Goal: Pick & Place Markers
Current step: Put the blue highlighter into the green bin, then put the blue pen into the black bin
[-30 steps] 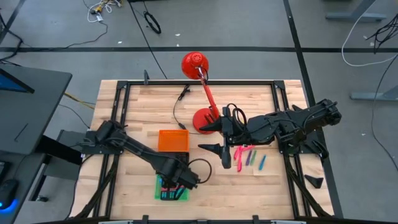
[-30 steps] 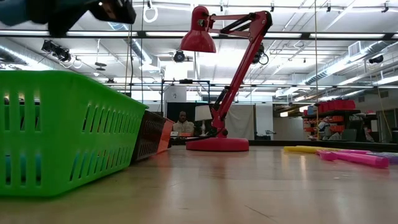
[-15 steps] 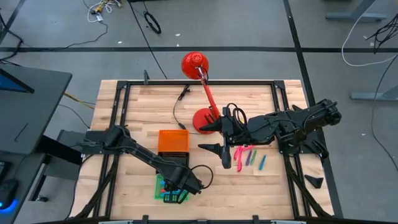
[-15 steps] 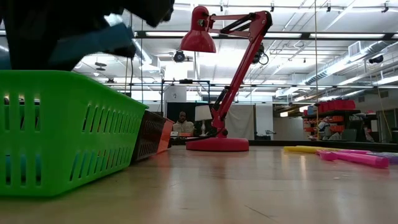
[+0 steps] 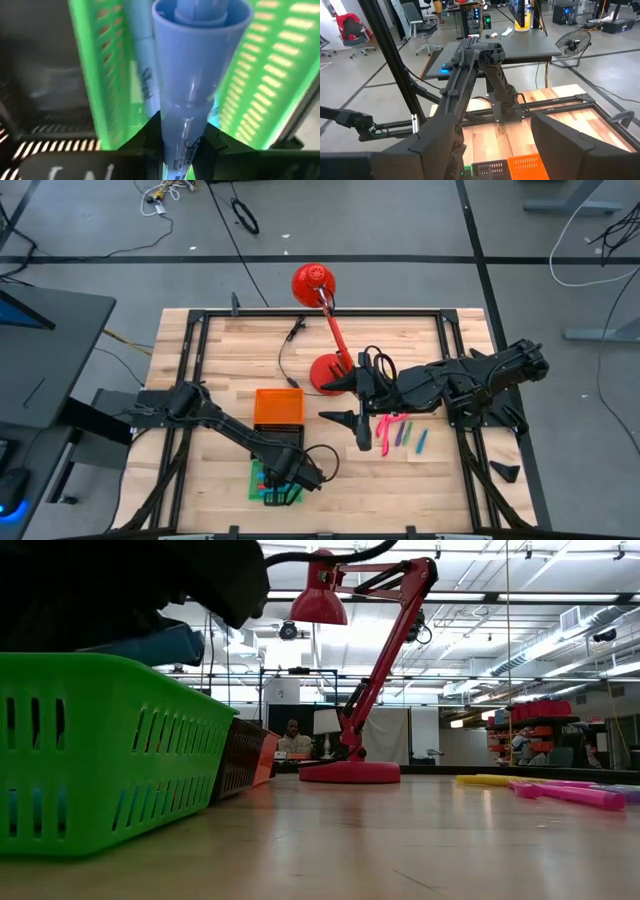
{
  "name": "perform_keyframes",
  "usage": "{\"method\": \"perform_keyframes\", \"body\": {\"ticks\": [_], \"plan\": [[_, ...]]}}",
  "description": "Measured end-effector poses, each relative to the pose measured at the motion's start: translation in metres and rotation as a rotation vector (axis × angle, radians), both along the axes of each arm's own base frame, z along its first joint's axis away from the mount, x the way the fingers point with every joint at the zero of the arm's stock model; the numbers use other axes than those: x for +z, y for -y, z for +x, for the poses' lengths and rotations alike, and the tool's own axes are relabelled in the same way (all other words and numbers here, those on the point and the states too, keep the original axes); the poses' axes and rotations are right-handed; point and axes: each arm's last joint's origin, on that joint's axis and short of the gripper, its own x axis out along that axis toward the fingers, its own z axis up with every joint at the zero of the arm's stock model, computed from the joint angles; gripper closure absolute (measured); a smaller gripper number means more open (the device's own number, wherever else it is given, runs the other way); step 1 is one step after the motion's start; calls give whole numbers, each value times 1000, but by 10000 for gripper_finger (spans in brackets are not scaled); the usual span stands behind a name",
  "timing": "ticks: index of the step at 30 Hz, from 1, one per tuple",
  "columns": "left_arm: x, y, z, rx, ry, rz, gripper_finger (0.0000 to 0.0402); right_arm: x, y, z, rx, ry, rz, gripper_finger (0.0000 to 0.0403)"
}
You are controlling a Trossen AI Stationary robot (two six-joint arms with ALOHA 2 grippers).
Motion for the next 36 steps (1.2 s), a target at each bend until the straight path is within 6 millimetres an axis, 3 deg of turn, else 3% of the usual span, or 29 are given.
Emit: {"method": "perform_keyframes", "body": {"ticks": [5,13,23,31,36], "plan": [[0,1,0,6,-3,-18,331,0,0,0,0,0,0,137],[1,2,0,10,-25,-60,236,-1,0,0,0,-6,-2,137],[1,1,0,8,-21,-60,172,-1,0,0,0,-14,-6,137],[6,1,0,-13,-23,-97,146,-2,0,0,0,-22,-9,137],[33,3,2,-35,40,-129,154,-3,0,-1,1,-27,-14,137]]}}
